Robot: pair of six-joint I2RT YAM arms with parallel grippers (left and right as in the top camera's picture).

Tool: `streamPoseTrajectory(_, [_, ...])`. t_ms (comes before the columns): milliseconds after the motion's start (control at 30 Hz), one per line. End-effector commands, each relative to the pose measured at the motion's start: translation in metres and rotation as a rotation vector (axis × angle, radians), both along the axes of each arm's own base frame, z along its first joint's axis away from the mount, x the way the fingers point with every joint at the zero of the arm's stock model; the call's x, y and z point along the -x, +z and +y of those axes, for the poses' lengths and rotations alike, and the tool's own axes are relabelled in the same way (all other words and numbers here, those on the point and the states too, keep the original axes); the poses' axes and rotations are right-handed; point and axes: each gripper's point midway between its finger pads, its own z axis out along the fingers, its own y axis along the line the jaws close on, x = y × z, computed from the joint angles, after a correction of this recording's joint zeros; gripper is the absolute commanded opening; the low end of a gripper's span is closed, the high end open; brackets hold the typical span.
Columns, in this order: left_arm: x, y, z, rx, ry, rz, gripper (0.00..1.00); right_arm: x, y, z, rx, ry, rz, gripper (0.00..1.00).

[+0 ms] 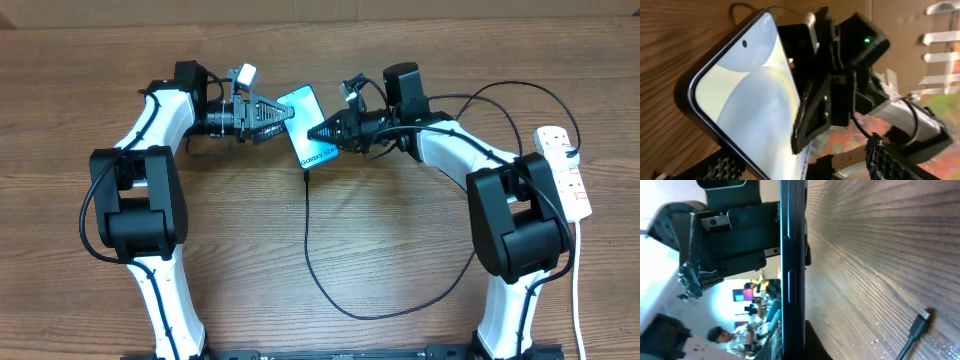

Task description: Plug charger to phone and switch on socket

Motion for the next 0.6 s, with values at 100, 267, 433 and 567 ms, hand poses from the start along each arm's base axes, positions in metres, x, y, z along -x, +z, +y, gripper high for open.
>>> streamPoseTrajectory(100, [-0.003, 0.015, -0.004, 0.107, -0.011, 0.043, 0.71, -0.002, 0.043, -0.001, -0.072, 0.013, -0.014, 0.04])
streamPoseTrajectory(267, [-0.006, 0.015, -0.004, 0.109, -0.007, 0.144, 0.68, -0.008, 0.058, 0.005, -0.110, 0.001, -0.031, 0.04])
streamPoseTrajectory(433, [-0.008, 0.015, -0.004, 0.110, -0.002, 0.263, 0.68, -0.009, 0.057, 0.016, -0.097, -0.022, -0.031, 0.04])
streamPoseTrajectory(567, [-0.008, 0.015, -0.004, 0.110, -0.002, 0.277, 0.67, -0.010, 0.053, 0.025, -0.074, -0.058, 0.009, 0.04])
